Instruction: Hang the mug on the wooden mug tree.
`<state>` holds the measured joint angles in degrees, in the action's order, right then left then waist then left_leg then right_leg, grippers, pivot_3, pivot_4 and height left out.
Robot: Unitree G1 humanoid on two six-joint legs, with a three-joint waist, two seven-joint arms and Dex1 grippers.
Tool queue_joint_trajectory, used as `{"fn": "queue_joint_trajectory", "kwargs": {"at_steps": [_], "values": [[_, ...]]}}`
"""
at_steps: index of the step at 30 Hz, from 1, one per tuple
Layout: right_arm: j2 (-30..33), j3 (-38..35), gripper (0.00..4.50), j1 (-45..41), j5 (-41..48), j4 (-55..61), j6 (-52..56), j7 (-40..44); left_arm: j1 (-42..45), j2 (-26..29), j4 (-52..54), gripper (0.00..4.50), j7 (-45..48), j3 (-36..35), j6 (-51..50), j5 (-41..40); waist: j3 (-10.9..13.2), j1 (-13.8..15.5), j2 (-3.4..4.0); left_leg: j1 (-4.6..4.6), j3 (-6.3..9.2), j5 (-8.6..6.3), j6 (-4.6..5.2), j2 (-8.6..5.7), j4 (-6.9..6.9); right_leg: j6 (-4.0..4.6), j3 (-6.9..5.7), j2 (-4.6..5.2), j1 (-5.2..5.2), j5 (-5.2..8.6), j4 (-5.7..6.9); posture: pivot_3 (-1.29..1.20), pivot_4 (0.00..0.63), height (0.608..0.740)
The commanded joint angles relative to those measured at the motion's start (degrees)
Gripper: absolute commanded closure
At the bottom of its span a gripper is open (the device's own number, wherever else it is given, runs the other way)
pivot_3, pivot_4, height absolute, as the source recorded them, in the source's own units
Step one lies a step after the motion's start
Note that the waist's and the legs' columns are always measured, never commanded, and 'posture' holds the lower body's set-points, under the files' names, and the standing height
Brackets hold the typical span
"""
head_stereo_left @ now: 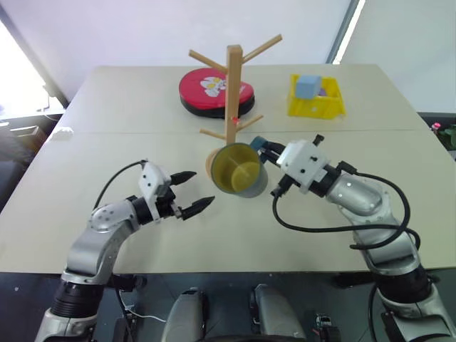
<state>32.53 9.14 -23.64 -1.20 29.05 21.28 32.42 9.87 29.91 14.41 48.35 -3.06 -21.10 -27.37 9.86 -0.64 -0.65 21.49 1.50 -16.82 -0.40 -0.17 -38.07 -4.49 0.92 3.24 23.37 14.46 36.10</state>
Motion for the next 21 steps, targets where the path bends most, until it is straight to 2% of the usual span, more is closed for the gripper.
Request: {"fn": "queue_joint_trajectory", "kwargs": {"at_steps": [1, 10, 21], "values": [[-0.2, 0.7, 4.47, -4.3, -0.9, 2.8, 2.5, 0.7, 1.2, 1.7, 1.1, 0.0, 0.6, -3.9, -0.6, -2.9, 0.0, -0.1, 0.0, -0.01, -0.01, 0.0, 0.0, 0.0, 0.02, 0.0, 0.0, 0.01, 0.01, 0.0, 0.0, 0.0, 0.15, 0.735], [-2.3, 4.9, 4.47, -13.2, -6.0, -0.3, 10.0, -1.0, 0.7, 5.8, 0.7, 0.0, 2.7, -9.3, -2.2, -7.2, 0.0, -0.1, -0.01, 0.02, -0.01, 0.0, 0.0, -0.04, 0.07, 0.0, -0.05, 0.13, 0.04, 0.0, -0.01, 0.0, 0.15, 0.735], [-5.6, 7.9, 4.47, -17.2, -10.4, -4.5, 13.7, -1.9, 1.7, 7.8, 2.3, 0.0, 3.1, -12.6, -5.3, -12.9, 0.0, -0.2, -0.02, 0.06, -0.01, -0.01, -0.01, -0.13, 0.1, 0.0, -0.07, 0.28, 0.07, -0.01, -0.02, 0.0, 0.15, 0.735]]}}
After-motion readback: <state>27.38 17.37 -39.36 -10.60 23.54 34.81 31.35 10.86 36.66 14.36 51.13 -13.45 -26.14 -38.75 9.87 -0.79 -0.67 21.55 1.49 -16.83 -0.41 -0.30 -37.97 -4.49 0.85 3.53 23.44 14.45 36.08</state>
